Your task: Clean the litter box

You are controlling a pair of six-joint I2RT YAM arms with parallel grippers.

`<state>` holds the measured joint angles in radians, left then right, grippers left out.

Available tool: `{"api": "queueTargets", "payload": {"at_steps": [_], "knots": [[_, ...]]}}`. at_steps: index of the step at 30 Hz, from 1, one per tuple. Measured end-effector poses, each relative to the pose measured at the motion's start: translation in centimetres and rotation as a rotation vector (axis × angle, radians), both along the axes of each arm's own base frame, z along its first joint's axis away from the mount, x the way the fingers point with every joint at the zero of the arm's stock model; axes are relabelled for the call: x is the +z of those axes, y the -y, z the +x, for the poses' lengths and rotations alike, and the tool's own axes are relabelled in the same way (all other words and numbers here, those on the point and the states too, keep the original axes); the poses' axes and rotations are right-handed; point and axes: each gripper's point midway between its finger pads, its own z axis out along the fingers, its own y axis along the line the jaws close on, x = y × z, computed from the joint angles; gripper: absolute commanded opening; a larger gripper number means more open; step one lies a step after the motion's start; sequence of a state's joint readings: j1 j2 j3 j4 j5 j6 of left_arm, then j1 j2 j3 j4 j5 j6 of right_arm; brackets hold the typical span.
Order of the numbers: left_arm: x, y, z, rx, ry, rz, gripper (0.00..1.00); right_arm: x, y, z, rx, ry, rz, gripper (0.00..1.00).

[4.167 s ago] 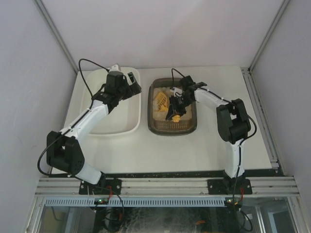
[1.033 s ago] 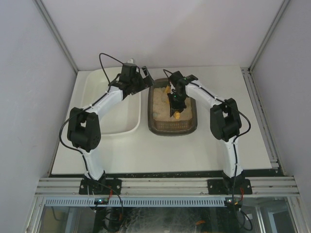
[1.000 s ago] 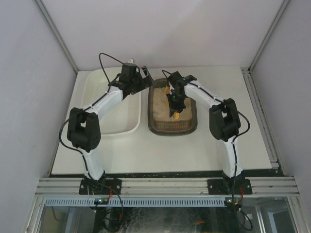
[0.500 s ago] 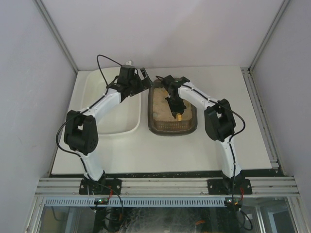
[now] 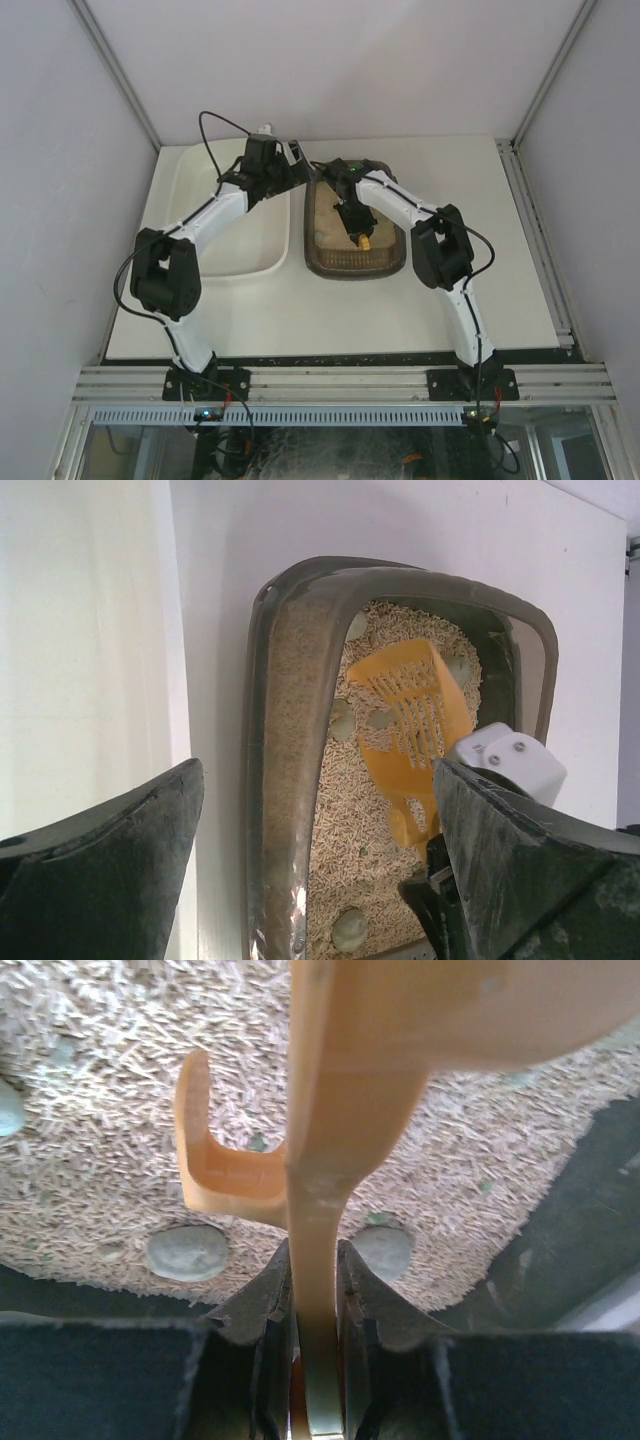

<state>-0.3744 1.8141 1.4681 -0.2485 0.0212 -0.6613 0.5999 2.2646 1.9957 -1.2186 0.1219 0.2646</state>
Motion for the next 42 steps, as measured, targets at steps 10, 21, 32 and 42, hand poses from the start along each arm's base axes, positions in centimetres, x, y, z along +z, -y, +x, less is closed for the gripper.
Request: {"api": "queueTargets", "payload": {"at_steps": [10,21,32,42], "knots": [[0.9,-0.5,-0.2,0.001,0.024,0.013,1.00,-0.7,-3.2,-0.7,0.029,-0.082,0.152,0.00],[2.9,-1.7,-0.3,0.022,0.065,0.008,1.00,-0.9,-3.7,-0.3,-0.063,-0.192,0.534,0.00],[4.0,-4.8,-1.1,0.072,0.074,0.005,1.00,-0.6,-4.4,-0.5,-0.162,-0.291,0.835,0.00],[7.3,-10.5,-2.9,0.061,0.105,0.146,1.00,1.0,-3.5,-2.0,-0.203,-0.285,0.942,0.00]]}}
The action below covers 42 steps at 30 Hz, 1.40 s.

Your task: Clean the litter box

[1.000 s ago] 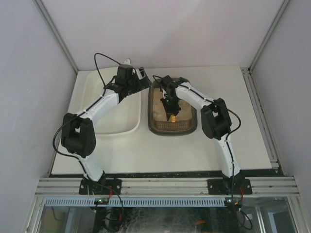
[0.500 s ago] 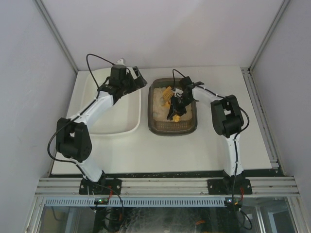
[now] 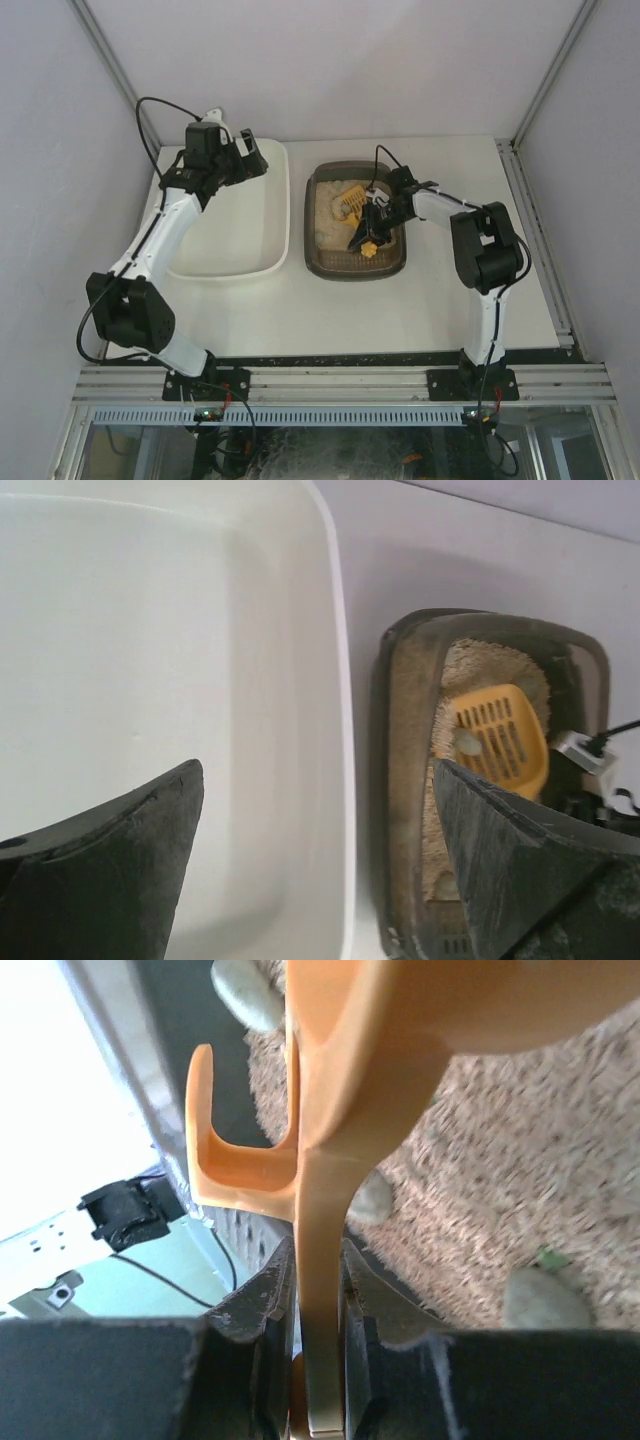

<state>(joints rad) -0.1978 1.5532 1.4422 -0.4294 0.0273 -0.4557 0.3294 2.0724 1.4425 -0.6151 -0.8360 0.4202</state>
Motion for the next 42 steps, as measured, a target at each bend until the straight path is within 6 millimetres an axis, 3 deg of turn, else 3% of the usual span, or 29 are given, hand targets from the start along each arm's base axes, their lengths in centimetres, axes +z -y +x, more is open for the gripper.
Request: {"api": "queueTargets", "payload": {"at_steps": [2,10,15,19,25,31,37,42], "knots": [[0.7,-0.8,-0.4,-0.015,0.004,0.064,1.00,0.6,0.1,-1.0,-0.001,-0.007,0.021,0.00],[5.3,-3.7,-3.2,-0.029,0.043,0.261,1.00,0.8,0.5,-1.5,-0.050,0.035,0.105,0.00],[6.6,-4.9,-4.1,-0.015,0.047,0.328,1.00,1.3,0.4,-1.8,-0.083,0.067,0.171,0.00],[6.7,-5.9,-4.4,0.005,0.036,0.378,1.00,2.8,0.3,-2.3,-0.093,0.060,0.245,0.00],[6.4,-6.8,-5.1,0.024,0.025,0.424,1.00,5.2,-0.1,-1.2,-0.098,0.083,0.345,0.00],[7.5,-7.6,-6.8,-0.005,0.057,0.488,1.00,6.0,0.0,-0.6,-0.108,0.127,0.386,0.00],[8.7,-8.2,-8.4,-0.025,0.082,0.526,1.00,6.3,1.0,-4.1,-0.150,0.201,0.441,0.00],[7.1,-7.6,-9.2,-0.094,0.032,0.516,1.00,6.7,0.6,-4.7,-0.187,0.255,0.534,0.00]]}}
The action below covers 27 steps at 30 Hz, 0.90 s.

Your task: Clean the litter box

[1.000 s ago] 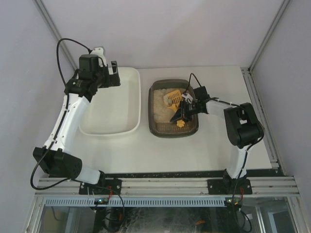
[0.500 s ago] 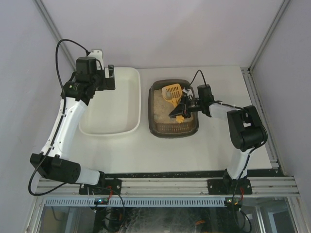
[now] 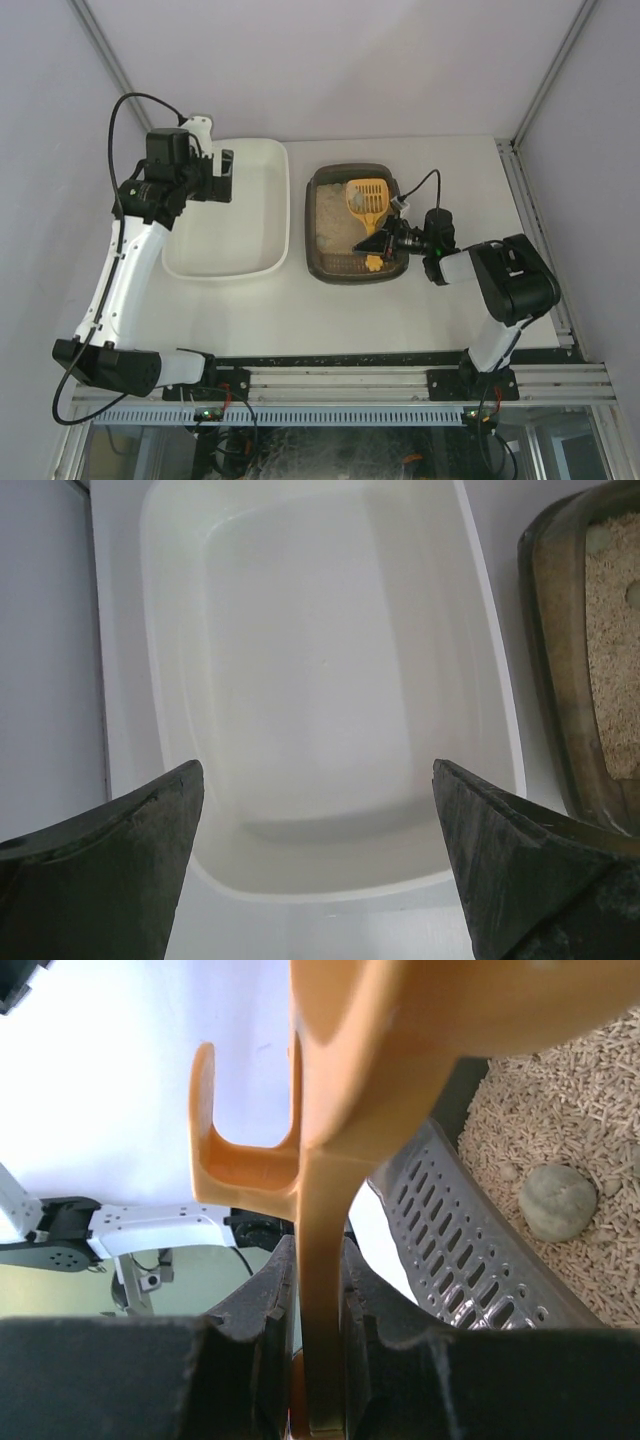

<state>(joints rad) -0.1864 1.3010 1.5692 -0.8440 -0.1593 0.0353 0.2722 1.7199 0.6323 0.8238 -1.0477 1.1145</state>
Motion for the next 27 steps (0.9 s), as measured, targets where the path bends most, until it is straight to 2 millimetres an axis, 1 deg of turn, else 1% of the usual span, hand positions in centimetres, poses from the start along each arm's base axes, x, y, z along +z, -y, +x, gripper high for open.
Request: {"api": "queueTargets", "payload": {"at_steps": [2,5,9,13,15,17,19,25,27], "knots": [[-0.6,0.2,-0.5,-0.014,-0.029,-0.002,1.00,0.1,-0.2,0.0,-0.019,0.010,0.041,0.00],[-0.6,-0.2,-0.8,-0.001,-0.035,0.006,1.00,0.0,-0.6,-0.2,-0.040,0.025,0.089,0.00],[-0.7,-2.1,-1.6,0.076,-0.017,0.008,1.00,1.3,-1.2,-0.7,-0.039,0.107,0.125,0.00],[-1.5,-4.5,-2.3,0.169,-0.007,-0.012,1.00,2.1,-1.3,-0.8,-0.047,0.177,0.124,0.00],[-2.2,-5.1,-2.5,0.194,-0.016,-0.015,1.00,2.3,-1.3,-1.0,-0.052,0.212,0.106,0.00],[-2.7,-5.2,-2.5,0.200,-0.025,-0.020,1.00,2.6,-1.0,-1.3,-0.070,0.254,0.092,0.00],[-3.1,-5.1,-2.5,0.192,-0.034,-0.027,1.00,2.4,-1.0,-1.8,-0.069,0.273,0.071,0.00],[-3.1,-4.3,-2.5,0.153,-0.038,-0.054,1.00,0.5,-1.8,-2.4,-0.051,0.256,-0.014,0.00],[-3.1,-4.0,-2.5,0.137,-0.040,-0.064,1.00,-0.2,-2.5,-2.8,-0.020,0.233,-0.044,0.00]]}}
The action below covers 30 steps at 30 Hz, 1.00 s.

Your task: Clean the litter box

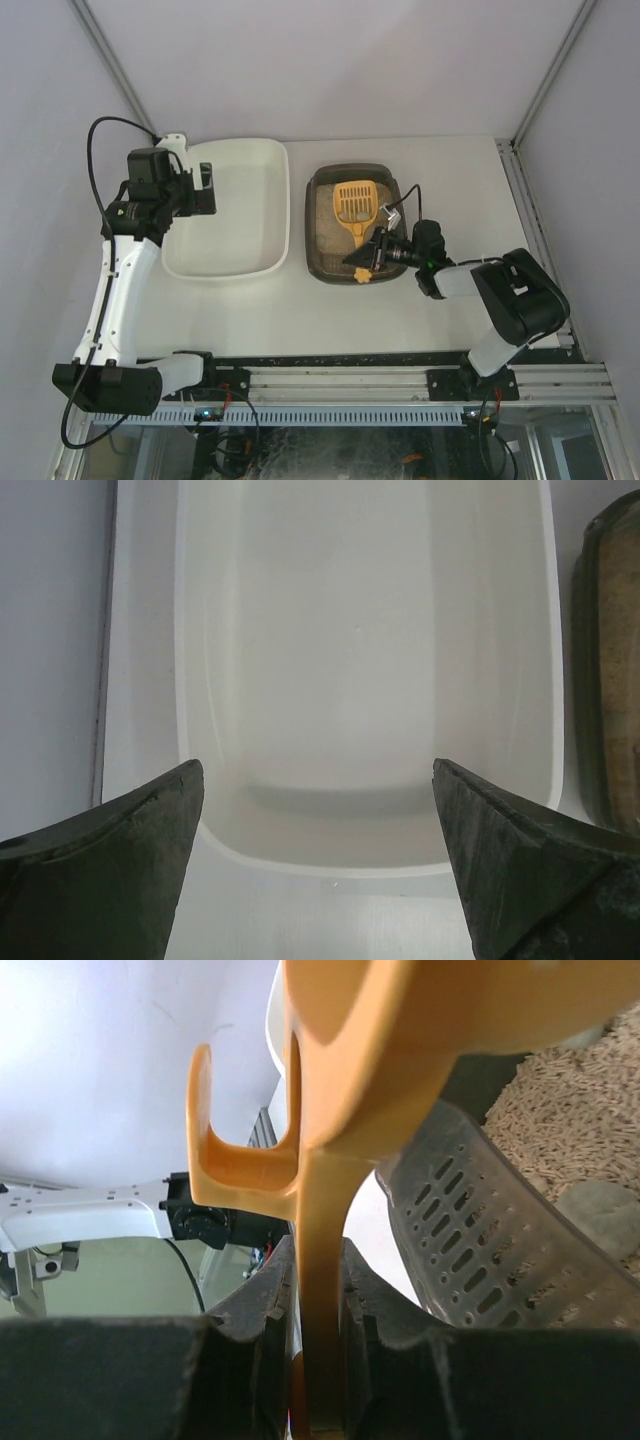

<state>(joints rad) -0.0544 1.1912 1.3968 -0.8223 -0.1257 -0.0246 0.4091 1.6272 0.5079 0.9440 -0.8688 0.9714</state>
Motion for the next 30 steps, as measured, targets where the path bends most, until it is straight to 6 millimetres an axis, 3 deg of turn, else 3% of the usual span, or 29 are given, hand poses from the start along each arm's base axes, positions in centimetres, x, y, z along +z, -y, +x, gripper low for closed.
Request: {"api": "queueTargets", "payload": {"at_steps": [5,9,15,18,20,22,25,30], "knots": [[0.1,0.3,-0.1,-0.015,0.001,-0.012,1.00,-0.2,0.6,1.1,-0.025,-0.020,0.013,0.00],[0.2,0.4,-0.4,-0.022,0.008,-0.017,1.00,-2.0,1.1,2.4,-0.057,-0.108,-0.009,0.00],[0.0,0.7,-0.6,-0.039,0.005,-0.031,1.00,-1.2,2.3,3.9,-0.090,-0.150,0.039,0.00],[0.0,0.9,-0.6,-0.045,0.003,-0.036,1.00,-1.2,0.8,3.8,-0.049,-0.158,-0.023,0.00],[-0.2,1.1,-0.6,-0.057,-0.002,-0.044,1.00,0.1,0.3,3.3,-0.003,-0.129,-0.004,0.00],[-0.4,1.4,-0.7,-0.069,-0.006,-0.052,1.00,1.0,1.0,3.7,-0.004,-0.122,0.027,0.00],[-0.5,1.7,-0.7,-0.086,-0.009,-0.064,1.00,0.2,2.1,4.9,-0.043,-0.147,-0.015,0.00],[-0.5,2.1,-0.7,-0.101,-0.009,-0.076,1.00,0.9,-0.1,3.5,0.046,-0.125,-0.070,0.00]]}}
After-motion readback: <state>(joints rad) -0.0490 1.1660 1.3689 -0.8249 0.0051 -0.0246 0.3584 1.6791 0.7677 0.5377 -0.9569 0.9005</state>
